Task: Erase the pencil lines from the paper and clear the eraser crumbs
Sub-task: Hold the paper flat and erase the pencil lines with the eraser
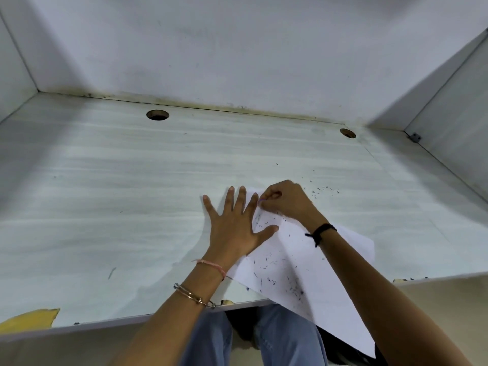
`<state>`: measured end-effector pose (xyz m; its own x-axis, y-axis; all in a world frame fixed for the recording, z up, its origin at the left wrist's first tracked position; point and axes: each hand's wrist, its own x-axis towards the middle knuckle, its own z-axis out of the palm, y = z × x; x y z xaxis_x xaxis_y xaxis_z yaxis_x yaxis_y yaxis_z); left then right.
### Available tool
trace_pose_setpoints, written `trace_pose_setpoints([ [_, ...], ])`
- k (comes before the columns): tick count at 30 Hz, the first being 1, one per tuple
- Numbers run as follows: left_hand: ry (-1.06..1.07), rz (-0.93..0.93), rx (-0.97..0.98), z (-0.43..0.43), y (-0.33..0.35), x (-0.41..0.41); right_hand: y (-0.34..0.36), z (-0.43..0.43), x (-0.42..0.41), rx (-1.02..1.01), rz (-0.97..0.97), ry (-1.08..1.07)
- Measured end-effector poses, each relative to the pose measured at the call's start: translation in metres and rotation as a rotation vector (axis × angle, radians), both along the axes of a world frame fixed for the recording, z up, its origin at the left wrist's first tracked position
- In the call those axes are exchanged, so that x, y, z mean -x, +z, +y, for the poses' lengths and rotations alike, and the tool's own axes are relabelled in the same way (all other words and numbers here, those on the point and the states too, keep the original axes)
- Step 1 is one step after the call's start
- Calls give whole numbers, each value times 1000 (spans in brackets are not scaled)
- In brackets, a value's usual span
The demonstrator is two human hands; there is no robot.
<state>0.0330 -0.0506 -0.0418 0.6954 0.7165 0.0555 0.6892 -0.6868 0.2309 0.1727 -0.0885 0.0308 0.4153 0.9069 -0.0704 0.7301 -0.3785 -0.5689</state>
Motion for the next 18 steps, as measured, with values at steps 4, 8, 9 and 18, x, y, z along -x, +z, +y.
trace_pose_setpoints([
  [4,0,11,-5,0,1,1,7,7,-7,-16,-44,-54],
  [8,6,7,-15,0,0,0,0,0,3,18,1,24],
  [9,1,10,-13,1,0,0,1,3,-2,-2,-11,-18],
  [18,3,10,-3,1,-1,-1,1,2,-3,-1,-24,-43],
])
